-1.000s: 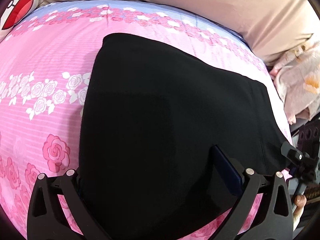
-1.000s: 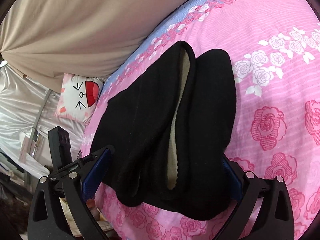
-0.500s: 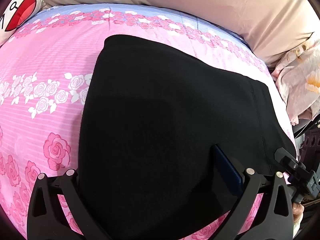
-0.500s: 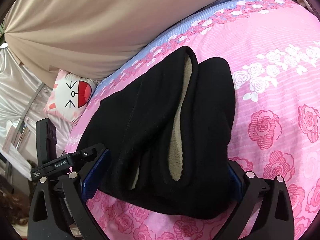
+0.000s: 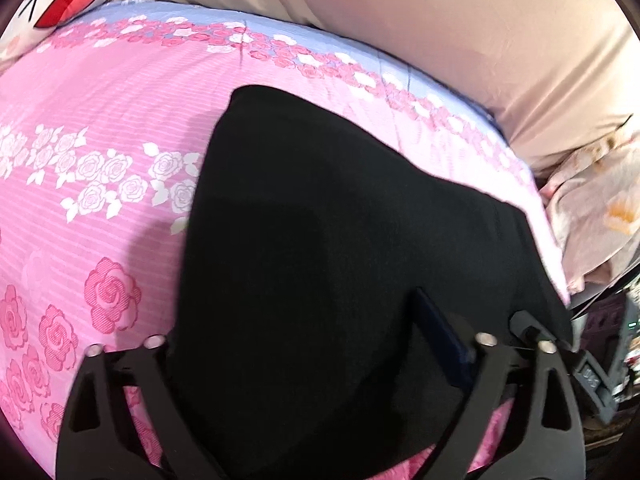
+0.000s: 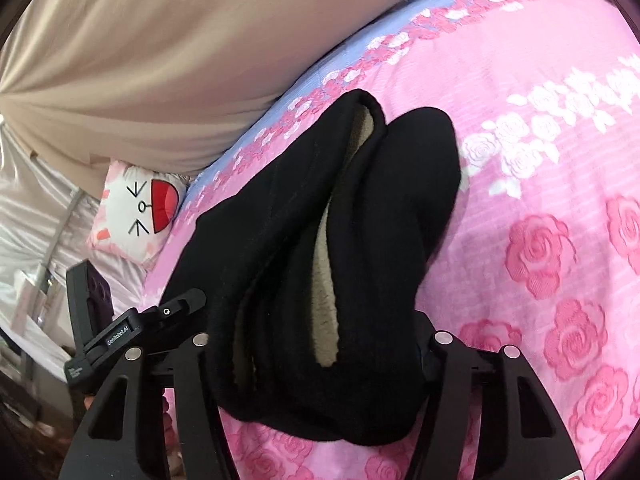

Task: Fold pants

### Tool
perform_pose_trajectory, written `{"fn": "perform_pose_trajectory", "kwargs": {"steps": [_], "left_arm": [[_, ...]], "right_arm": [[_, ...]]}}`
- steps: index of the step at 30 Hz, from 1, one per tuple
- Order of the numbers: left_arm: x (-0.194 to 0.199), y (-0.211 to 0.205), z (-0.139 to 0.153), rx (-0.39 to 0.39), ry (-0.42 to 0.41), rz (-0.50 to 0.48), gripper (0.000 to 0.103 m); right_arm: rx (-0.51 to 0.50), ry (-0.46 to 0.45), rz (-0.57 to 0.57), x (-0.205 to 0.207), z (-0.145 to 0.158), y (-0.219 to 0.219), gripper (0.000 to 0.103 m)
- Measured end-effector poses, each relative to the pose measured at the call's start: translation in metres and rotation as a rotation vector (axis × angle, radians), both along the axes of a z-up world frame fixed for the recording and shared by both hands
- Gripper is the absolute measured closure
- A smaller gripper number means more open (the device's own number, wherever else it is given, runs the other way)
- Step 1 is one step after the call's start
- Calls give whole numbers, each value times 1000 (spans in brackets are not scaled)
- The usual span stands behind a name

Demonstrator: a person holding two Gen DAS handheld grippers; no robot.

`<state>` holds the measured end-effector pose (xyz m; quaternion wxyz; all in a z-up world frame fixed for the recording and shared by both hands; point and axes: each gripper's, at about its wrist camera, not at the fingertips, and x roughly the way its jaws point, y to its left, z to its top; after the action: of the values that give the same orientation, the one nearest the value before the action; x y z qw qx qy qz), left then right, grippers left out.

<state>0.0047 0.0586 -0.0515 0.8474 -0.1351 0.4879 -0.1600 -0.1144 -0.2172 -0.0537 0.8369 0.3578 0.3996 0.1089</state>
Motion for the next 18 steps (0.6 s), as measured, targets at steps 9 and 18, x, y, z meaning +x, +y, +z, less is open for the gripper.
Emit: {"fn": "perform_pose_trajectory", "kwargs": {"steps": [9,18], "left_arm": [[1,1,5,-15,-27,-46,65],[-42,2,100,-57,-280,-159,77]], "right_arm": [[48,-25,3,-3,-2,-5,54],[-88,-267,19,-50,97,23,60]]}}
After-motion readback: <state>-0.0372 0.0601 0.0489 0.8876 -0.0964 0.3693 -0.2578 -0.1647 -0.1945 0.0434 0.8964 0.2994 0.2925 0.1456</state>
